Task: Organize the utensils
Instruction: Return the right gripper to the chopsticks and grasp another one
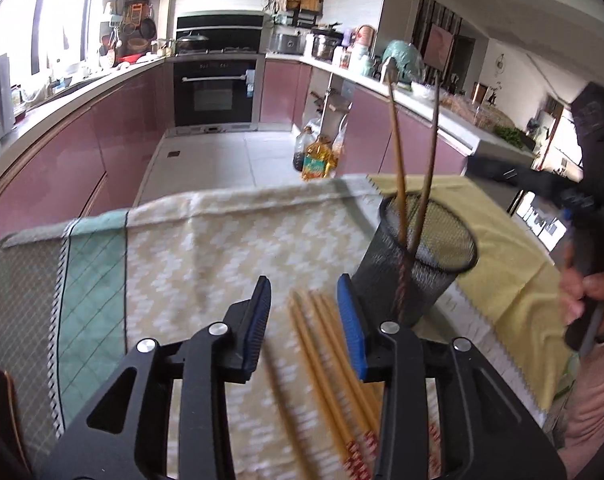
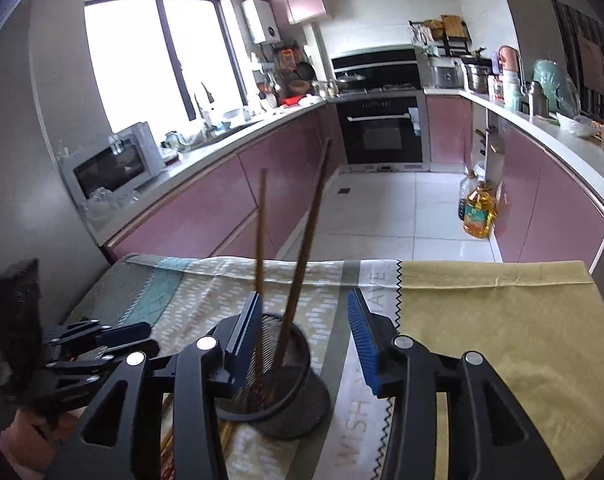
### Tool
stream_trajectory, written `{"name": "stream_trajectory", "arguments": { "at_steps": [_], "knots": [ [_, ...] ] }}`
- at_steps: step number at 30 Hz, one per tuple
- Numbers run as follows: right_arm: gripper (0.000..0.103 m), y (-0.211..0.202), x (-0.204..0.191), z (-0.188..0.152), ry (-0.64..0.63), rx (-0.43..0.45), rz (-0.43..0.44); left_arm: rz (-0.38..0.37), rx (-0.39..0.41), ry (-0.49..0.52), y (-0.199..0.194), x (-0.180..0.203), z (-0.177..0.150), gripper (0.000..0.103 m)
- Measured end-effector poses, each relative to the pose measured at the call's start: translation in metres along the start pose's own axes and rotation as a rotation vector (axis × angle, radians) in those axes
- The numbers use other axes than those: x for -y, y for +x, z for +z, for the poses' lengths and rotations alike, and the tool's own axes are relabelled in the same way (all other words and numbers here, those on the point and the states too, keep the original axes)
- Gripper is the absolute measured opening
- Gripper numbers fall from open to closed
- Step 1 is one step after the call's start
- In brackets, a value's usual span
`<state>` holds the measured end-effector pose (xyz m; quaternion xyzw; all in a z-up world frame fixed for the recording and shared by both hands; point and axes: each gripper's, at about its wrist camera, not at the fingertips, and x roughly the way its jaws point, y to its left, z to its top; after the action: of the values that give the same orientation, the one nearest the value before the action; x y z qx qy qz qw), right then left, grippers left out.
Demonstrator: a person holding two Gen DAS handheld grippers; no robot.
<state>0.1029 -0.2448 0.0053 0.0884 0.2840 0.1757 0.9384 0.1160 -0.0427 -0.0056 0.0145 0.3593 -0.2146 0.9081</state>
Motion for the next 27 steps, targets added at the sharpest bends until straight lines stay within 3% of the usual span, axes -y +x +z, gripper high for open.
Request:
{"name": "stream_trajectory", "arguments": {
  "at_steps": [3,5,8,11,18,23,27],
  "knots": [
    [0.043,-0.019,-0.016,-0.021,-0.046,-0.012,0.069,0.025,-0.057,0.005,0.002,-0.008,-0.023,0.038],
    [0.043,-0.019,-0.027,-0.040,-0.063,-0.065,0.111,0.039,-0.094,0.014,0.005,-0.010,-0.036,0.038],
    [0.040,-0.001,-0.043,-0.065,-0.073,-0.159,0.127,0.055,-0.142,0.025,0.009,-0.011,-0.056,0.038],
    [0.031,0.026,-0.047,-0.087,-0.045,-0.258,0.139,0.059,-0.163,0.031,0.008,-0.009,-0.065,0.038],
    [0.024,0.063,-0.054,-0.107,-0.027,-0.347,0.113,0.063,-0.188,0.044,0.012,-0.004,-0.076,0.037],
    [0.023,0.066,-0.066,-0.111,-0.062,-0.347,0.071,0.070,-0.192,0.054,0.013,-0.002,-0.078,0.036],
    [0.022,0.073,-0.081,-0.111,-0.118,-0.341,0.016,0.080,-0.194,0.057,0.013,-0.001,-0.077,0.030]
  ]
}}
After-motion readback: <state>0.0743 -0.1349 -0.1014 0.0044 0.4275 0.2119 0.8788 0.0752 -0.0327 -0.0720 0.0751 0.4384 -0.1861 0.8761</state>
